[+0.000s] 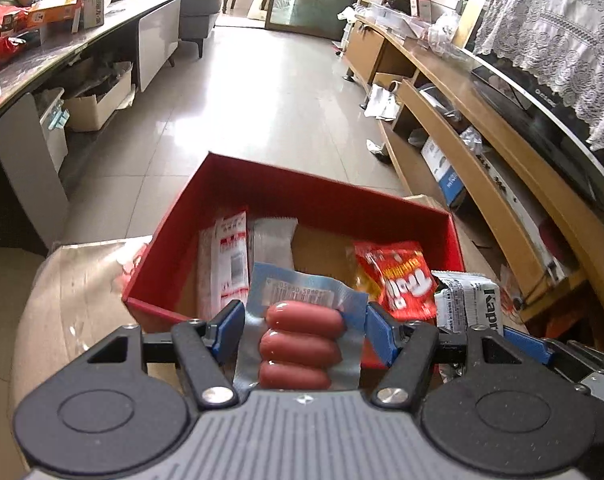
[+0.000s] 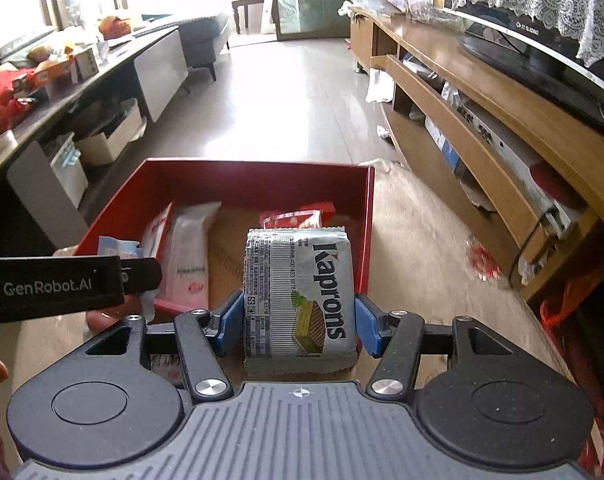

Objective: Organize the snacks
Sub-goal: 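Carry the sausage pack with the left gripper while the right gripper carries the wafer to the box, then open the left gripper over the box while the right gripper releases the wafer inside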

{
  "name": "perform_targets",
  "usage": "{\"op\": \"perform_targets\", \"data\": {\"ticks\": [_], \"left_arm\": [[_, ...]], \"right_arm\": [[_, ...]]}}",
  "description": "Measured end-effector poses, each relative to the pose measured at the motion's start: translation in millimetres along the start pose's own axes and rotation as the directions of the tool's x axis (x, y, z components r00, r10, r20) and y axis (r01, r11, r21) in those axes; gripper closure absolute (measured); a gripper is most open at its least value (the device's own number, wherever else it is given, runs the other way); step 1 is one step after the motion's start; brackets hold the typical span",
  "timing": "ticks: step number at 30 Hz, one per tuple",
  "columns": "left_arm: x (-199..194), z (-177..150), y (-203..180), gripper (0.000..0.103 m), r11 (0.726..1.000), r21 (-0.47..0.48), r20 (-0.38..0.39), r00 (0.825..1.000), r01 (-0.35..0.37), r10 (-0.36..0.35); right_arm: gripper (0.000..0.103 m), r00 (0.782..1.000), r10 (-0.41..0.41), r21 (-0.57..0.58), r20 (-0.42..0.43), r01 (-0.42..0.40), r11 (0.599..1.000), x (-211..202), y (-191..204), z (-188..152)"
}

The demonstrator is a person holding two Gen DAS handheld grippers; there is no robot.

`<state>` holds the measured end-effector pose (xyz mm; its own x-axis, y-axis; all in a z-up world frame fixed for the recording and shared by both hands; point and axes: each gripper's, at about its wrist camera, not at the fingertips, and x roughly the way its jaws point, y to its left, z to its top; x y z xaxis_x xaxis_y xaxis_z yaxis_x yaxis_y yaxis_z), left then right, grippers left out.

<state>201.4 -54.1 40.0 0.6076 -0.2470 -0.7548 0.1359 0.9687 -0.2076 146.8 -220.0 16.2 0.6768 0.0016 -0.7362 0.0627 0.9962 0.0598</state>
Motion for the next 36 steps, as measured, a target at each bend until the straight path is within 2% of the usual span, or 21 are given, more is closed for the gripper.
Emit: {"op": "perform_targets", "data": {"ticks": [18,24,36], "left_arm": [[57,32,-2,0.039,0.998,0.003,0.003,0.998,-0.067,0.067],[73,32,0,0.038,0.996,0.006,-0.023,0.995,-0.092,0.092],[77,32,7,0.034,0.996,-0.02,-0.051,0.995,-0.089,0.088]], "right_arm": [[0.038,1.0,-0.016,-0.033,-0.002,0.016,0.999,53,4,24],[0.038,1.0,-0.03,-0.064,0.009,0.031,0.997,65,11,25],[0.027,0.999,-0.036,-0.111,0.03,0.039,0.993,63,15,28]]}}
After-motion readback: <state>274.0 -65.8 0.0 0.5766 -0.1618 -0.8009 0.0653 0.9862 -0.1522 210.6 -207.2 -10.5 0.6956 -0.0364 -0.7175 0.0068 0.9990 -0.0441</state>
